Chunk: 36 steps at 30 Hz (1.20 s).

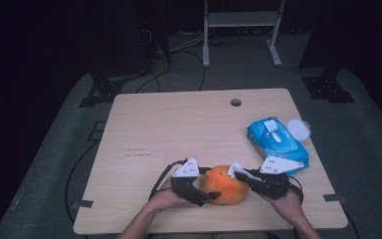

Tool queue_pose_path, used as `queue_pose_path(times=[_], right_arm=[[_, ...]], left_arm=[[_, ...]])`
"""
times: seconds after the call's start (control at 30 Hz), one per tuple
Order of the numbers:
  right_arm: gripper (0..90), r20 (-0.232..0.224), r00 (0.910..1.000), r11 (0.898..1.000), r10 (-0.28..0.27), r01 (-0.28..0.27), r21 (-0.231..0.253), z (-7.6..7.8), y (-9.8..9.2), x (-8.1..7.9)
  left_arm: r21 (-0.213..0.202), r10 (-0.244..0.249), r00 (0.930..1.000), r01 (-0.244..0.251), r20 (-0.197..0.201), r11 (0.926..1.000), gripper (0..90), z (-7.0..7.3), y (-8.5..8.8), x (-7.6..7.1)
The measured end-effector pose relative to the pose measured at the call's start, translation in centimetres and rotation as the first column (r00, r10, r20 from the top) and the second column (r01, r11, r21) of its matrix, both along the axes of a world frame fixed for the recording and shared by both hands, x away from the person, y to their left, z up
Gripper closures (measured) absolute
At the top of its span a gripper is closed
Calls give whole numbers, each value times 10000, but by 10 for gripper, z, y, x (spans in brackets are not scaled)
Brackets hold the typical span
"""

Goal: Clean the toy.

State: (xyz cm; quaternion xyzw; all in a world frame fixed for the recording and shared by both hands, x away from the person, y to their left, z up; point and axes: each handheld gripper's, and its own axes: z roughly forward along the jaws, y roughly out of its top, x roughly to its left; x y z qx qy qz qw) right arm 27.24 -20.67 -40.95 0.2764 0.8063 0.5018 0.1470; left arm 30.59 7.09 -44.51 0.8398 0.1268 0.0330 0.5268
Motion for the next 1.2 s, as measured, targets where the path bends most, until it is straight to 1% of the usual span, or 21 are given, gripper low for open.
queue_pose_path(times=[0.03, 0.1, 0.17, 0.23, 0.27, 0.33, 0.4, 0.43, 0.53, 0.6, 0.63, 0.7, 0.73, 0.77, 0.83, 0.9, 0.93, 1.03, 1.1, 1.17, 1.2], right_arm=[[800, -62, 10000, 9998, 35, -34, 185, 2, 2, -1], [800, 212, 9993, 9994, 294, -297, 154, 6, 8, -6], [800, 393, 9981, 9988, 473, -477, 91, 9, 13, -9], [800, 431, 9983, 9992, 386, -387, 20, 8, 11, -7], [800, 381, 9989, 9996, 273, -276, 70, 6, 7, -5], [800, 297, 9995, 10000, 100, -99, -9, 4, 3, -2], [800, 66, 9998, 9998, -194, 194, 13, -2, -2, 0], [800, 168, 9996, 9997, -209, 211, -107, 0, 0, -2], [800, 465, 9984, 9991, 335, -347, 254, 12, 10, -10], [800, 673, 9964, 9986, 515, -508, -111, 14, 18, -13], [800, 641, 9967, 9986, 499, -487, -212, 11, 19, -12], [801, 392, 9983, 9989, 423, -415, -206, 4, 16, -8], [801, 274, 9990, 9992, 363, -358, -163, 1, 13, -6], [801, 237, 9994, 9996, 257, -255, -81, 0, 10, -5], [801, 160, 9998, 9999, 150, -149, -36, 1, 7, -4], [801, 138, 9998, 9999, 130, -130, -8, 0, 6, -3], [801, 120, 9998, 9999, 130, -129, -53, -2, 5, -2], [801, 12, 10000, 10000, -22, 22, 16, -3, 0, 0], [801, 4, 9999, 9999, -130, 130, -1, -4, -5, 2], [800, -35, 9998, 9997, -217, 217, -56, -5, -7, 3], [801, -42, 9997, 9997, -223, 223, -34, -5, -7, 3]], left_arm=[[188, 89, 9997, -94, 239, 9998, 183, -1, -3, -1], [282, 239, 9990, -250, 387, 9993, 243, 2, -3, -3], [282, 331, 9980, -346, 530, 9990, 304, 8, -2, -5], [198, 306, 9981, -317, 538, 9993, 342, 12, -1, -6], [1, 340, 9976, -341, 600, 9994, 345, 21, 2, -7], [-15, 358, 9972, -358, 651, 9994, 344, 24, 3, -7], [256, 461, 9964, -480, 718, 9985, 341, 25, 1, -9], [312, 519, 9964, -540, 664, 9981, 341, 24, -1, -10], [256, 594, 9960, -613, 662, 9978, 327, 24, -6, -11], [273, 601, 9957, -621, 701, 9977, 264, 23, -6, -11], [224, 621, 9961, -636, 623, 9977, 217, 23, -5, -10], [-163, 615, 9978, -611, 244, 9980, 159, 22, -1, -6], [-163, 615, 9978, -611, 244, 9980, 138, 22, -1, -6], [-94, 881, 9960, -880, 129, 9961, 100, 20, 1, -2], [-113, 803, 9966, -805, -189, 9967, 97, 16, 2, 2], [-85, 674, 9975, -676, -224, 9977, 104, 14, 1, 2], [-24, 447, 9989, -447, -123, 9990, 153, 14, 0, -1], [-62, 82, 10000, -82, -22, 9999, 161, 15, 1, -3], [-63, 150, 9999, -149, 41, 9999, 157, 14, 2, -3], [163, 371, 9986, -365, -378, 9992, 98, 10, 1, 1], [270, 438, 9949, -415, -913, 9988, 73, 6, 0, 5]])
